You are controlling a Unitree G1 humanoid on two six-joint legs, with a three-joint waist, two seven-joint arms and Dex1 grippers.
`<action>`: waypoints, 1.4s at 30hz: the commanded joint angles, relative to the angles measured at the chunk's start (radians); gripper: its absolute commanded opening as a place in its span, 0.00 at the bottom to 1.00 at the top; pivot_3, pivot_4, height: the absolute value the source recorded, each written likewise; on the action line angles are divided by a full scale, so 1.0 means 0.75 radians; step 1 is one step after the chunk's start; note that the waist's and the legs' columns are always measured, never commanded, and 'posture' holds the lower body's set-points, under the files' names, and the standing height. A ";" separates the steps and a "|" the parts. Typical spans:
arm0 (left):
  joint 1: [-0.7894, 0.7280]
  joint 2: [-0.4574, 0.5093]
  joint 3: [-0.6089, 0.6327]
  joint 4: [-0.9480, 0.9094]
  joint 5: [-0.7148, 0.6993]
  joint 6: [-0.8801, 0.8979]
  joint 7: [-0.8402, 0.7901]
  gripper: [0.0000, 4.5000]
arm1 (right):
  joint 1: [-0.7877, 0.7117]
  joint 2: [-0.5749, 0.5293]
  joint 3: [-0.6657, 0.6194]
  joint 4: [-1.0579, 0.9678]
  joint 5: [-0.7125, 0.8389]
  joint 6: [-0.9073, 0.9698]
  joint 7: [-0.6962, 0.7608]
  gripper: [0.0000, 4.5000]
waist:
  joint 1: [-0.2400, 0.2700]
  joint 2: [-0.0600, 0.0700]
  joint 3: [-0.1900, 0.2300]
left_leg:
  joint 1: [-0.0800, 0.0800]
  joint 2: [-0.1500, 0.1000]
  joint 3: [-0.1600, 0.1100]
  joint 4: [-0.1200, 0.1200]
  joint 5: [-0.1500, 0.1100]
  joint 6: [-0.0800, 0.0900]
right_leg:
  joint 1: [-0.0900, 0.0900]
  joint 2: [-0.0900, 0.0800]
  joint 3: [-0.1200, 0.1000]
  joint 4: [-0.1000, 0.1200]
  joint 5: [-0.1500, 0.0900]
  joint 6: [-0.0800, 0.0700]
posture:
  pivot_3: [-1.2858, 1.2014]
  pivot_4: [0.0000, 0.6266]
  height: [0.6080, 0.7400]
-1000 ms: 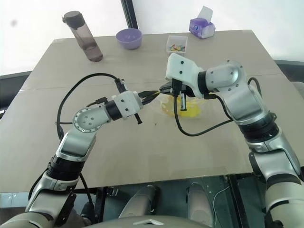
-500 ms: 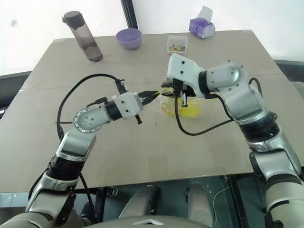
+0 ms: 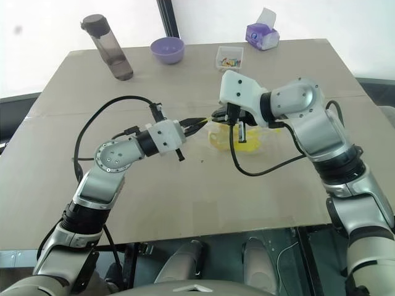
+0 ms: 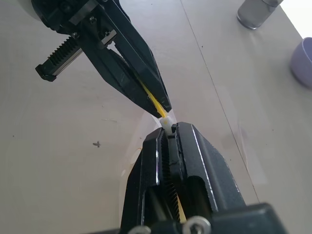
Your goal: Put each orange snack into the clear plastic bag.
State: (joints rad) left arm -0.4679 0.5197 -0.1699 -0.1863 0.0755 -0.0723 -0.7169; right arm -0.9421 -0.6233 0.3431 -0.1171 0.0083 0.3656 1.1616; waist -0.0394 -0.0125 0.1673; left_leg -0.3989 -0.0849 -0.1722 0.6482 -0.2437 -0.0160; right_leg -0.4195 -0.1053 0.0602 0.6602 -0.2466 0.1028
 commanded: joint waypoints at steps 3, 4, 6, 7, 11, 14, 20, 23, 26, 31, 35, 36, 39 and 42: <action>0.003 0.021 0.013 -0.017 0.000 -0.025 -0.001 0.00 | 0.000 -0.022 -0.031 -0.026 -0.002 -0.017 -0.004 0.02 | 0.000 0.000 0.000 | 0.000 0.000 0.000 0.000 0.000 0.000 | 0.000 0.000 0.000 0.000 0.000 0.000 | 0.52 0.24 1.00; 0.010 0.030 0.020 -0.010 0.004 -0.029 0.000 0.00 | 0.005 -0.034 -0.037 -0.021 -0.004 -0.018 -0.003 0.02 | 0.000 0.000 0.000 | 0.000 0.000 0.000 0.000 0.000 0.000 | 0.000 0.000 0.000 0.000 0.000 0.000 | 0.52 0.24 1.00; 0.022 0.048 0.033 0.000 0.007 -0.035 0.001 0.00 | 0.014 -0.057 -0.049 -0.015 -0.008 -0.019 0.000 0.02 | 0.000 0.000 0.000 | 0.000 0.000 0.000 0.000 0.000 0.000 | 0.000 0.000 0.000 0.000 0.000 0.000 | 0.52 0.24 1.00; 0.027 0.057 0.041 0.005 0.008 -0.039 0.002 0.00 | 0.018 -0.068 -0.056 -0.012 -0.009 -0.018 0.001 0.02 | 0.000 0.000 0.000 | 0.000 0.000 0.000 0.000 0.000 0.000 | 0.000 0.000 0.000 0.000 0.000 0.000 | 0.52 0.24 1.00; 0.051 0.099 0.071 0.031 0.008 -0.058 0.009 0.00 | 0.036 -0.120 -0.083 0.003 -0.013 -0.019 -0.007 0.02 | 0.000 0.000 0.000 | 0.000 0.000 0.000 0.000 0.000 0.000 | 0.000 0.000 0.000 0.000 0.000 0.000 | 0.52 0.24 1.00; 0.062 0.131 0.091 0.053 0.001 -0.077 0.013 0.00 | 0.051 -0.153 -0.099 0.004 -0.008 -0.011 -0.016 0.02 | 0.001 0.000 0.000 | 0.000 0.000 0.000 0.000 0.000 0.000 | 0.000 0.000 0.000 0.000 0.000 0.000 | 0.52 0.24 1.00; 0.069 0.183 0.119 0.105 -0.002 -0.115 0.022 0.00 | 0.093 -0.240 -0.140 0.017 -0.008 -0.003 -0.036 0.02 | 0.001 0.000 0.000 | 0.000 0.000 0.000 0.000 0.000 0.000 | 0.000 0.000 0.000 0.000 0.000 0.000 | 0.52 0.24 1.00; 0.069 0.199 0.126 0.121 -0.005 -0.128 0.027 0.00 | 0.112 -0.300 -0.164 0.054 -0.021 -0.021 -0.045 0.02 | 0.003 0.000 0.000 | 0.000 0.000 0.000 0.000 0.000 0.000 | 0.000 0.000 0.000 0.000 0.000 0.000 | 0.52 0.24 1.00; 0.068 0.206 0.128 0.124 -0.011 -0.133 0.027 0.00 | 0.136 -0.371 -0.190 0.097 -0.033 -0.041 -0.048 0.02 | 0.004 0.000 0.000 | 0.000 0.000 0.000 0.000 -0.001 0.002 | 0.000 0.000 0.000 0.000 0.000 0.000 | 0.52 0.24 1.00; 0.061 0.205 0.126 0.132 -0.015 -0.137 0.027 0.00 | 0.147 -0.443 -0.211 0.141 -0.042 -0.057 -0.062 0.02 | 0.000 0.000 0.000 | 0.000 0.000 0.001 0.000 -0.002 0.004 | 0.000 0.000 0.000 0.000 0.000 0.000 | 0.52 0.24 1.00; 0.025 0.179 0.109 0.160 -0.030 -0.136 0.029 0.00 | 0.116 -0.405 -0.204 0.157 -0.038 -0.071 -0.101 0.02 | -0.001 0.000 0.000 | 0.000 0.001 0.001 0.000 -0.002 0.004 | 0.000 0.000 0.000 0.000 0.000 0.000 | 0.52 0.24 1.00; 0.002 0.159 0.101 0.180 -0.037 -0.133 0.034 0.00 | 0.097 -0.366 -0.199 0.169 -0.036 -0.084 -0.130 0.02 | -0.001 0.000 0.000 | 0.000 0.001 0.001 0.000 -0.002 0.004 | 0.000 0.000 0.000 0.000 0.000 0.000 | 0.52 0.24 1.00; -0.113 0.111 0.069 0.322 0.022 -0.183 0.095 0.00 | 0.003 -0.219 -0.200 0.294 -0.066 -0.144 -0.291 0.02 | -0.003 0.000 0.000 | 0.001 0.000 0.001 0.000 -0.002 0.004 | 0.000 0.000 0.000 0.001 0.000 0.000 | 0.52 0.24 1.00; -0.286 0.050 0.071 0.513 0.151 -0.255 0.295 0.00 | -0.088 -0.121 -0.212 0.479 -0.143 -0.262 -0.466 0.02 | 0.000 0.000 0.000 | 0.001 0.000 0.001 0.001 0.000 0.000 | 0.000 0.000 0.000 0.002 0.000 0.000 | 0.52 0.24 1.00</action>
State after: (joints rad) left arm -0.6267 0.5646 -0.1396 0.1643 0.1428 -0.2227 -0.5819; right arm -0.9607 -0.7187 0.2286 0.2058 -0.0744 0.2204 0.8855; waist -0.0394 -0.0129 0.1677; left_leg -0.3986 -0.0852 -0.1720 0.6490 -0.2436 -0.0162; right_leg -0.4195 -0.1052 0.0600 0.6614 -0.2465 0.1028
